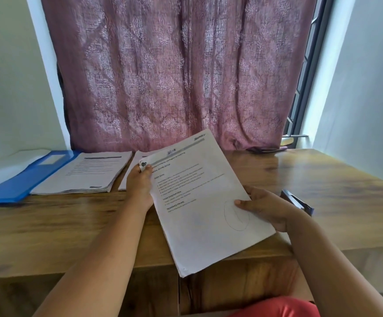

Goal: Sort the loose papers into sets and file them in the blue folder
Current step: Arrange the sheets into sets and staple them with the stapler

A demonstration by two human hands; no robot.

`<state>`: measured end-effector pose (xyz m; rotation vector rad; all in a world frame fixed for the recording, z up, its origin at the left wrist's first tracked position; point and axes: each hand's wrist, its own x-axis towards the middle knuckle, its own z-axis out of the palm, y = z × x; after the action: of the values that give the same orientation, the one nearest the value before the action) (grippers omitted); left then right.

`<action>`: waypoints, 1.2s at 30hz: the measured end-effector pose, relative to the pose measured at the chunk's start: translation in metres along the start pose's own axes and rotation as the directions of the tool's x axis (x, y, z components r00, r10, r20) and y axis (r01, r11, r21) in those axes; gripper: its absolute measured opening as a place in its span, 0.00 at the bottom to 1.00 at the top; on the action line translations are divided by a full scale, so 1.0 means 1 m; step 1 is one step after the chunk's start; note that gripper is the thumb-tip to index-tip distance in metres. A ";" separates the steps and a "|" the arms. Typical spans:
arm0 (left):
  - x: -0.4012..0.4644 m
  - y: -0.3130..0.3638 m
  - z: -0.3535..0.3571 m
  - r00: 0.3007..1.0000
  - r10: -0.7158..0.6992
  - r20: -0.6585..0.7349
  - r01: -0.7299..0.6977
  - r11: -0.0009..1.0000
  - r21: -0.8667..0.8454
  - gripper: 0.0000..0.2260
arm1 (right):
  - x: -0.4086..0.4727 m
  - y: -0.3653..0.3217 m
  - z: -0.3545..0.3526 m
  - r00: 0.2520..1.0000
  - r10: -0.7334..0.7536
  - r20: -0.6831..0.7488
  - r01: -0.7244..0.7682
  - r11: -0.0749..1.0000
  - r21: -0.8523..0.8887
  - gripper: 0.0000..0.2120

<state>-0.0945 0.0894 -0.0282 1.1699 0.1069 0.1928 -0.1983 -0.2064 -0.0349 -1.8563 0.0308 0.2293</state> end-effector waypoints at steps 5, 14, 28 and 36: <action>-0.017 0.006 0.009 0.960 -0.131 0.249 0.142 0.989 -0.029 0.10 | 0.009 -0.009 -0.003 0.993 -0.052 -0.106 0.078 0.964 0.254 0.18; -0.037 -0.020 0.035 0.885 -0.220 0.411 -0.058 0.823 0.565 0.15 | 0.080 -0.016 -0.022 0.811 -0.037 -0.584 0.046 0.999 0.000 0.18; -0.026 -0.056 0.113 0.983 -0.076 0.165 -0.040 0.795 0.605 0.12 | 0.119 -0.011 -0.062 0.705 -0.225 -0.673 0.020 0.954 -0.298 0.13; -0.012 -0.059 0.131 0.972 -0.094 0.216 -0.093 0.690 0.718 0.12 | 0.123 -0.005 -0.063 0.748 -0.229 -0.622 -0.146 0.859 -0.491 0.12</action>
<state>-0.0767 -0.0537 -0.0319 1.9911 -0.0394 -0.0070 -0.0688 -0.2527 -0.0346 -2.3897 0.4665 -0.5375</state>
